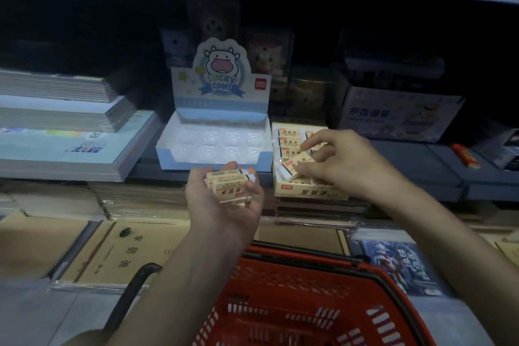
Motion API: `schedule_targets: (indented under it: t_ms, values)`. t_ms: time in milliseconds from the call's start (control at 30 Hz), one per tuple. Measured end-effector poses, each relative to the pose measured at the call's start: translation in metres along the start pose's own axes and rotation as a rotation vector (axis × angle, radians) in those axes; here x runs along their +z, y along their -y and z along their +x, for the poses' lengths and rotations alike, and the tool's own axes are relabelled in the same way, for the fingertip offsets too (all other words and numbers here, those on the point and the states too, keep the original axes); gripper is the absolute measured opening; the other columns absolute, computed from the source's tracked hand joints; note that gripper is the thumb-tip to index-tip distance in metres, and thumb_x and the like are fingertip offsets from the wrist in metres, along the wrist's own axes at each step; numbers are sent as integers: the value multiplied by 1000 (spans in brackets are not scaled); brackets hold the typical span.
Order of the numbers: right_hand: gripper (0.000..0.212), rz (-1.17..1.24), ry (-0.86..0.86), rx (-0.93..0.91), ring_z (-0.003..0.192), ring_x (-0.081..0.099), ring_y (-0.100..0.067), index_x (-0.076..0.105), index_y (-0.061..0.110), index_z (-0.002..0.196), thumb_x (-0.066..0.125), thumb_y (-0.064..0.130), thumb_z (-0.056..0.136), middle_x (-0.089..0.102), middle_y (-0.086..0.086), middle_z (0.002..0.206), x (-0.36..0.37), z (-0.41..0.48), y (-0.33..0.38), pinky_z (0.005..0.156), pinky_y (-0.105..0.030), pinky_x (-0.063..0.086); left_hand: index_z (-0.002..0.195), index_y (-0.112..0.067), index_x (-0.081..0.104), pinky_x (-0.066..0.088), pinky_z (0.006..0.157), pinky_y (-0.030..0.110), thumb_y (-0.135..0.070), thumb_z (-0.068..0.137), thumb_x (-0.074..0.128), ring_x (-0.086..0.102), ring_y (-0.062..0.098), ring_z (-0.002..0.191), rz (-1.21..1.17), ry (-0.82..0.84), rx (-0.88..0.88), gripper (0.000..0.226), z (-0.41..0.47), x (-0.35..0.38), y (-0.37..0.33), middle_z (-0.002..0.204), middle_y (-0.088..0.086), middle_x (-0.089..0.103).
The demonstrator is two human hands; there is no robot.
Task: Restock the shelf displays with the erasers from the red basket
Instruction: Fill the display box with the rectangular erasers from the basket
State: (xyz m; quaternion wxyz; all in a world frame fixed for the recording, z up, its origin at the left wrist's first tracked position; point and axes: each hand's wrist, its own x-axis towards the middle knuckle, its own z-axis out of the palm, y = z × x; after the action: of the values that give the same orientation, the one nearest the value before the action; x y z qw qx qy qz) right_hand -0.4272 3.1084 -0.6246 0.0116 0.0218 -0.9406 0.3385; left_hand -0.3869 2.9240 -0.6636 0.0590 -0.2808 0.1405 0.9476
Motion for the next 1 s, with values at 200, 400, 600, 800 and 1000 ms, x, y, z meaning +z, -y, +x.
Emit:
schedule_targets:
  t_ms: [200,400,600,800,1000]
  values:
    - [27,-283,-38,-88,83,67,-5,74,30,99,86,44,79,69,12,86,4,-4,1,80,-34,59,101,-3,74,51,48,23,-28,94,58,65,23,72,3,-14,-1,30,1,1,0,91,17,69]
    - [22,-332,-125,-148,82,64,-6,75,32,94,83,47,81,67,13,87,6,-8,2,75,-36,58,110,-4,71,49,47,24,-34,98,59,65,21,59,138,46,-30,34,-3,2,3,79,16,69]
    - [7,70,-71,-422,70,60,-8,76,33,87,80,38,85,67,9,79,5,-40,44,63,-25,50,114,-6,69,55,50,27,-48,104,52,68,19,62,292,192,0,47,-6,3,8,87,13,75]
    - [23,-373,-90,-666,95,51,-11,69,32,112,66,38,90,60,12,97,31,-54,49,76,-40,52,70,-14,82,60,66,33,-55,106,39,76,19,75,461,362,-3,70,-16,3,9,82,9,75]
    - [23,-222,-20,-566,91,60,-8,62,40,115,69,32,95,68,12,96,26,-52,46,76,-37,52,80,-10,75,56,59,29,-46,104,48,68,17,66,434,288,-9,50,-14,0,12,77,7,70]
